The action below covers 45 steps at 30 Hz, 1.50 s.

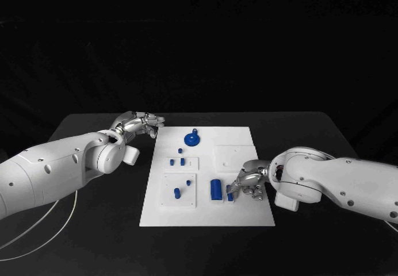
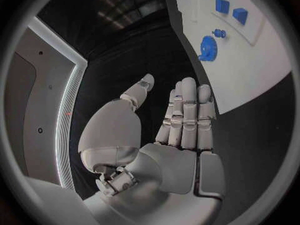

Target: Assemble the parts on the task board

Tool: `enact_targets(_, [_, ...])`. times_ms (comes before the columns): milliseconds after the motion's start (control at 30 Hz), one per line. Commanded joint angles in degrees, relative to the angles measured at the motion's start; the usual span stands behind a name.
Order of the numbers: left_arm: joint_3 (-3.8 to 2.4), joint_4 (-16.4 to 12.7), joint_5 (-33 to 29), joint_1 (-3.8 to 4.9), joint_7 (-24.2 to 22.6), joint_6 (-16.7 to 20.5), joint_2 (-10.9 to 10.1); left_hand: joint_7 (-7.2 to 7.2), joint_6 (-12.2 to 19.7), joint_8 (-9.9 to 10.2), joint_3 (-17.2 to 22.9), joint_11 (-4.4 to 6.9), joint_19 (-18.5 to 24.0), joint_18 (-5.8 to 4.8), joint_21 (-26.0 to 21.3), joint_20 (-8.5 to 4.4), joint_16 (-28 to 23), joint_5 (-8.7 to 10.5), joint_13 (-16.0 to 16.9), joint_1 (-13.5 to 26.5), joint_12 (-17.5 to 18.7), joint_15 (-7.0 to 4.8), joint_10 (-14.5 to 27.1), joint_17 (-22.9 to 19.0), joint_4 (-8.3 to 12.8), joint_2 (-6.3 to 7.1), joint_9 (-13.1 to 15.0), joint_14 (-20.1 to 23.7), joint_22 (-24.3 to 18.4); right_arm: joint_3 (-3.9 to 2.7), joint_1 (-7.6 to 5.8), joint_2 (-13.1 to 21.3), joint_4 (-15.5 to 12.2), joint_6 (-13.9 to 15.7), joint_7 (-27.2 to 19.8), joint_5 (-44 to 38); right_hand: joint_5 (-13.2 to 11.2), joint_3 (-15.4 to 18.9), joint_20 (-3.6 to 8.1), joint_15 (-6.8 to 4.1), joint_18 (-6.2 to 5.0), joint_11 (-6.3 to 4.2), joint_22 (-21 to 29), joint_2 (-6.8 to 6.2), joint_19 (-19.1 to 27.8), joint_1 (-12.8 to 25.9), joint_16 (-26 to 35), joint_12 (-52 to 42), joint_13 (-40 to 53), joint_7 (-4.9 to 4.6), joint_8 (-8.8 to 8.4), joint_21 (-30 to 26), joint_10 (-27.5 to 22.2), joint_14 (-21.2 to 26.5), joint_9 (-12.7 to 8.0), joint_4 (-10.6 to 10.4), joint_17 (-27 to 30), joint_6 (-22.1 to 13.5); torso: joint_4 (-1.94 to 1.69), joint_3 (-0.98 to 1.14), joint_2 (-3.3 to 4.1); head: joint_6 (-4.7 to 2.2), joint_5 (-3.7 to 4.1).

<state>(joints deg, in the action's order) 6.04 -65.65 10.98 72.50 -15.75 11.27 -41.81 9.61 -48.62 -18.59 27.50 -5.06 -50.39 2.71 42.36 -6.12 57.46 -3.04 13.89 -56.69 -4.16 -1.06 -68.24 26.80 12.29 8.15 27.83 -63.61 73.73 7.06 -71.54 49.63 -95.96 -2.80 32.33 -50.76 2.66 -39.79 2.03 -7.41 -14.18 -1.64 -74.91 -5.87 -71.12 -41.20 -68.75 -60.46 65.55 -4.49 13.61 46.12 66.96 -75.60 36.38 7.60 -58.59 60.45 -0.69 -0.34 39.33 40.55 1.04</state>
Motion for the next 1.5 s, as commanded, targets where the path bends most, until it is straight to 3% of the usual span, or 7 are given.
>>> enact_targets(33, [-0.03,-0.14,0.28,0.13,-0.22,-0.77,0.04,-0.14,0.38,-0.06,-0.01,-0.43,0.14,1.07,-0.35,-0.40,-0.11,0.10,0.05,0.49,0.12,0.16,0.00,0.06,-0.24,-0.23,0.07,-0.26,0.06,-0.01,0.07,-0.16,-0.11,-0.83,-0.59,-0.10,0.14,1.32,0.46,-0.35,-0.82,-0.04,-0.67,-1.08,-0.04,0.69,-0.22,0.32,0.08,-0.23,0.18,0.37,0.40,0.18,-0.06,0.37,-0.10,-0.14,0.05,0.02,-0.01,0.08,-0.09])
enact_targets(467, [-0.03,-0.11,0.28,0.14,-0.17,-0.81,0.00,-0.14,0.41,-0.06,0.00,-0.43,0.14,1.08,-0.37,-0.40,-0.11,0.10,0.06,0.45,0.13,0.16,0.01,0.09,-0.25,-0.21,0.07,-0.25,0.08,-0.01,0.11,0.17,0.01,-1.91,-1.38,-0.31,0.16,4.24,0.89,-0.50,-0.82,-0.16,-0.54,-1.21,0.13,0.24,-0.14,0.38,0.18,-0.12,0.15,0.25,0.29,0.27,0.01,2.87,-0.12,-0.29,0.10,0.14,0.00,0.09,-0.15])
enact_targets(667, [-0.03,-0.10,0.39,0.14,-0.14,-0.82,0.05,-0.14,0.42,-0.06,0.02,-0.42,0.14,1.08,-0.37,-0.41,-0.12,0.10,0.06,0.41,0.12,0.16,0.01,0.10,-0.25,-0.21,0.07,-0.25,0.09,-0.01,0.47,-0.01,0.11,-1.90,-1.60,-1.23,0.20,3.77,0.84,-0.42,-0.82,-0.10,-0.51,1.14,0.10,-4.79,-0.07,0.39,0.24,-0.19,0.17,0.28,0.35,0.19,0.00,7.51,-0.07,-0.24,0.08,0.16,0.01,0.16,-0.13])
enact_targets(900, [-0.03,-0.09,0.40,0.14,-0.12,-0.84,0.04,-0.14,0.42,-0.06,0.05,-0.42,0.14,1.09,-0.38,-0.41,-0.12,0.09,0.06,0.34,0.12,0.15,0.02,0.11,-0.24,-0.24,0.08,-0.26,0.10,-0.01,1.27,-0.71,1.30,-0.77,-1.65,-3.49,0.15,2.69,0.68,-0.42,-0.82,-0.12,-0.37,3.93,0.02,-6.44,-0.05,0.43,0.22,-0.15,0.23,0.18,0.48,0.14,0.00,7.99,-0.06,-0.06,0.05,0.17,0.01,0.22,-0.08])
enact_targets(1067, [-0.03,-0.12,0.40,0.14,-0.10,-0.81,-0.05,-0.14,0.43,-0.06,0.06,-0.42,0.14,1.10,-0.39,-0.41,-0.12,0.09,0.06,0.30,0.13,0.15,0.02,0.12,-0.23,-0.24,0.08,-0.25,0.11,-0.01,1.84,-1.06,2.14,-0.84,-1.71,-3.51,0.15,2.13,0.51,-0.39,-0.82,-0.11,-0.34,4.94,-0.03,-6.83,-0.08,0.44,0.20,-0.16,0.26,0.18,0.58,0.12,-0.01,7.91,-0.08,0.08,0.06,0.15,0.01,0.35,-0.15])
enact_targets(1300, [-0.03,-0.13,0.41,0.14,-0.09,-0.83,-0.08,-0.14,0.43,-0.07,0.06,-0.42,0.13,1.10,-0.39,-0.41,-0.12,0.09,0.07,0.28,0.12,0.15,0.02,0.13,-0.23,-0.24,0.08,-0.26,0.12,-0.01,2.03,-1.12,2.47,-1.05,-1.92,-3.48,0.14,2.01,0.40,-0.36,-0.82,-0.09,-0.33,5.12,-0.05,-6.71,-0.11,0.44,0.20,-0.18,0.26,0.19,0.64,0.11,-0.04,7.74,-0.10,0.14,0.06,0.11,-0.01,0.33,-0.14])
enact_targets(1500, [-0.03,-0.10,0.41,0.14,-0.09,-0.83,-0.03,-0.13,0.43,-0.07,0.06,-0.43,0.13,1.10,-0.40,-0.41,-0.13,0.09,0.07,0.28,0.12,0.15,0.03,0.14,-0.25,-0.24,0.08,-0.26,0.13,-0.03,2.04,-0.67,2.49,-0.44,-2.83,-2.46,0.18,2.95,0.16,-0.30,-0.82,-0.03,-0.34,2.67,-0.05,-4.87,-0.12,0.50,0.20,-0.23,0.17,0.21,0.65,0.13,-0.14,7.00,-0.12,0.13,0.04,0.09,-0.04,0.08,-0.07])
